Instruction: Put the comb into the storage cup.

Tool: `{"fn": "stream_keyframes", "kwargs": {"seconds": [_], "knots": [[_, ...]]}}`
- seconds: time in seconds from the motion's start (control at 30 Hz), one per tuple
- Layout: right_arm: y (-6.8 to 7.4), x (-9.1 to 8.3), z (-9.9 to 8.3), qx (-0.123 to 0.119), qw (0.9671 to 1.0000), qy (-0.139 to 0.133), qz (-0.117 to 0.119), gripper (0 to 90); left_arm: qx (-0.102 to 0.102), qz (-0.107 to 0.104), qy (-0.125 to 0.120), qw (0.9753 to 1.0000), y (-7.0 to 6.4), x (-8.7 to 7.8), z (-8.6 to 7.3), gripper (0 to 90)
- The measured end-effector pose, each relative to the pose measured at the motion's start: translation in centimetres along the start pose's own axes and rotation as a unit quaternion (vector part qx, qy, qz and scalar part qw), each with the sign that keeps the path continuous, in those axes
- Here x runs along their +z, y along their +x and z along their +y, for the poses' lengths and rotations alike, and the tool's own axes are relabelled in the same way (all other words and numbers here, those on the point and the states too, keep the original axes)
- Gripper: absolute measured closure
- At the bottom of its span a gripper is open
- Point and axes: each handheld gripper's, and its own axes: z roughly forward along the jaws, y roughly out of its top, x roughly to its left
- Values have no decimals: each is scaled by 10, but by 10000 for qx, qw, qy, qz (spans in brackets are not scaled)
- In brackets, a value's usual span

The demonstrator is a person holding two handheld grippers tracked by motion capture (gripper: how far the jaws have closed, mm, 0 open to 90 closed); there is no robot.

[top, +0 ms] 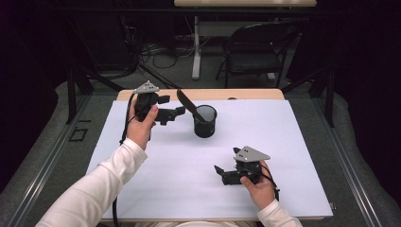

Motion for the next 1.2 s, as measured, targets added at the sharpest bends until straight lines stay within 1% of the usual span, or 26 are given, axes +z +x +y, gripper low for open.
{"fn": "stream_keyframes", "kwargs": {"seconds": [0.1,0.27,0.4,0.53,0.63,0.7,0.83,0.9,1.07,1.13,1.2], "knots": [[0,0,0,12,10000,-4,8,75,10,-42,-9,10000,-2,-5,-2,161],[0,0,0,4,10000,-17,6,76,37,-43,-26,10000,-7,-15,-5,161],[0,0,0,-9,10000,-33,24,77,1,-119,-75,9999,-9,-24,-11,161],[1,-1,1,-18,10000,-49,23,77,24,-180,-65,9998,-11,-33,-18,161],[0,-1,2,-14,10000,-60,22,77,42,-219,-122,9997,-13,-40,-24,161],[-1,-2,2,-6,10000,-89,18,77,-6,-291,-132,9995,-15,-45,-28,161],[-1,-5,5,3,9999,-138,-1,77,-21,-315,-140,9994,-17,-51,-39,161],[-1,-6,7,-6,9999,-152,4,77,-77,-354,-157,9992,-17,-53,-44,161],[-3,-7,9,-9,9998,-198,-11,77,-211,-355,-185,9990,-14,-60,-58,161],[-3,-8,10,10,9998,-191,-14,80,-229,-323,-178,9991,-13,-62,-63,161],[-4,-9,11,-8,9998,-204,-25,82,-301,-278,-182,9990,-12,-63,-67,162]]}}
